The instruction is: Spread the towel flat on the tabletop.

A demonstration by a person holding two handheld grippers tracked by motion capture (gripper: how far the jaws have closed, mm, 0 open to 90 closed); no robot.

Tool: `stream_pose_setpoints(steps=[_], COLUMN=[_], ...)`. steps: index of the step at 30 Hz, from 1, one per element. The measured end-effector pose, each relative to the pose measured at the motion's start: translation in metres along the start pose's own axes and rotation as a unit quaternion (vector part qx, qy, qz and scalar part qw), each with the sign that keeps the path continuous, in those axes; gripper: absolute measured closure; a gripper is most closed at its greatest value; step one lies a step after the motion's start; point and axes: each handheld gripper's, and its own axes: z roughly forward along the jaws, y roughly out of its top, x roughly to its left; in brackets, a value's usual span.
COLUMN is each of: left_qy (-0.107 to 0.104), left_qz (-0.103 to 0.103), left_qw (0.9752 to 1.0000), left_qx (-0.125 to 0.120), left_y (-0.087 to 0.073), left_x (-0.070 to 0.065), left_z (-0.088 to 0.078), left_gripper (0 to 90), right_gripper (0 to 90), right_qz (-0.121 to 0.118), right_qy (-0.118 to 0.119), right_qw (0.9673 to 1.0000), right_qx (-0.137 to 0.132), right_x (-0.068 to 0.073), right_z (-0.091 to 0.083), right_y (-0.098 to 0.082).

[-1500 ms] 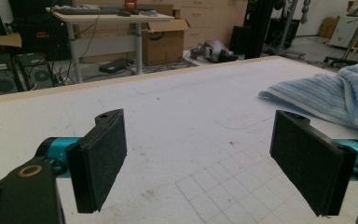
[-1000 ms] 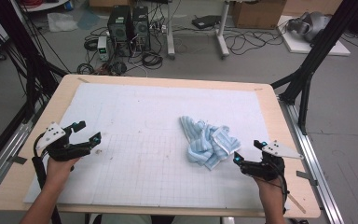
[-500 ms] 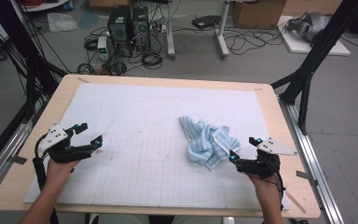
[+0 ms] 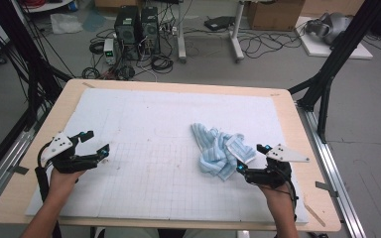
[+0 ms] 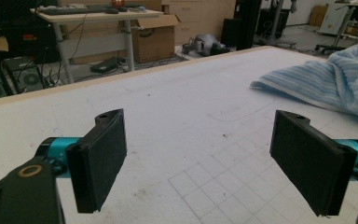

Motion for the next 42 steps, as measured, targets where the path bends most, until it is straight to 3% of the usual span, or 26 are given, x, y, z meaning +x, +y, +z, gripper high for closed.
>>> stream_pose_setpoints(steps=[7,10,13,20,25,26,27,28,29,33,34,35,40,41,42], left_qy=[-0.001,-0.001,-0.001,0.001,0.002,0.002,0.003,0.003,0.004,0.009,0.009,0.012,0.017,0.017,0.019], left_qz=[-0.004,-0.005,-0.007,-0.009,-0.012,-0.013,-0.013,-0.011,-0.012,-0.015,-0.015,-0.015,-0.016,-0.017,-0.018], left_qw=[1.0,1.0,1.0,0.9999,0.9999,0.9999,0.9999,0.9999,0.9999,0.9999,0.9998,0.9998,0.9997,0.9997,0.9996], left_qx=[0.001,0.003,0.004,0.004,0.006,0.005,0.006,0.007,0.007,0.003,0.002,0.001,-0.003,-0.003,-0.004], left_y=[-0.001,-0.002,-0.002,-0.002,-0.004,-0.004,-0.004,-0.003,-0.003,-0.003,-0.002,-0.002,-0.001,-0.001,0.0], left_x=[0.001,0.001,0.0,0.002,0.003,0.003,0.003,0.003,0.004,0.006,0.007,0.008,0.01,0.01,0.01], left_z=[0.0,0.001,0.002,0.0,0.001,0.002,0.002,0.001,0.001,-0.001,-0.001,-0.002,-0.005,-0.005,-0.005], left_gripper=[18.9,18.9,18.9,19.0,19.1,19.3,19.3,19.3,19.4,19.6,19.6,19.6,19.6,19.6,19.5], right_gripper=[8.8,8.8,8.8,9.0,28.5,46.3,54.0,54.0,63.8,67.0,67.0,67.3,67.3,67.3,67.4], right_qz=[-0.005,-0.023,-0.048,-0.051,-0.048,-0.046,-0.041,-0.041,-0.025,-0.022,-0.022,-0.019,-0.003,-0.003,0.001], right_qy=[-0.006,-0.013,-0.028,-0.028,-0.023,-0.017,-0.01,-0.01,0.004,0.047,0.047,0.073,0.139,0.139,0.154], right_qw=[0.9997,0.9989,0.9965,0.9919,0.9886,0.987,0.9869,0.9869,0.9889,0.9901,0.9901,0.9897,0.985,0.985,0.9833], right_qx=[0.022,0.037,0.063,0.112,0.141,0.153,0.156,0.156,0.147,0.13,0.13,0.122,0.102,0.102,0.097], right_x=[0.005,0.008,0.01,0.007,0.005,0.003,0.002,0.002,0.004,0.013,0.013,0.019,0.037,0.037,0.042], right_z=[0.015,0.023,0.037,0.064,0.075,0.078,0.079,0.079,0.076,0.073,0.073,0.074,0.08,0.08,0.081], right_y=[0.003,0.005,0.007,0.006,0.005,0.005,0.006,0.006,0.01,0.019,0.019,0.024,0.036,0.036,0.038])
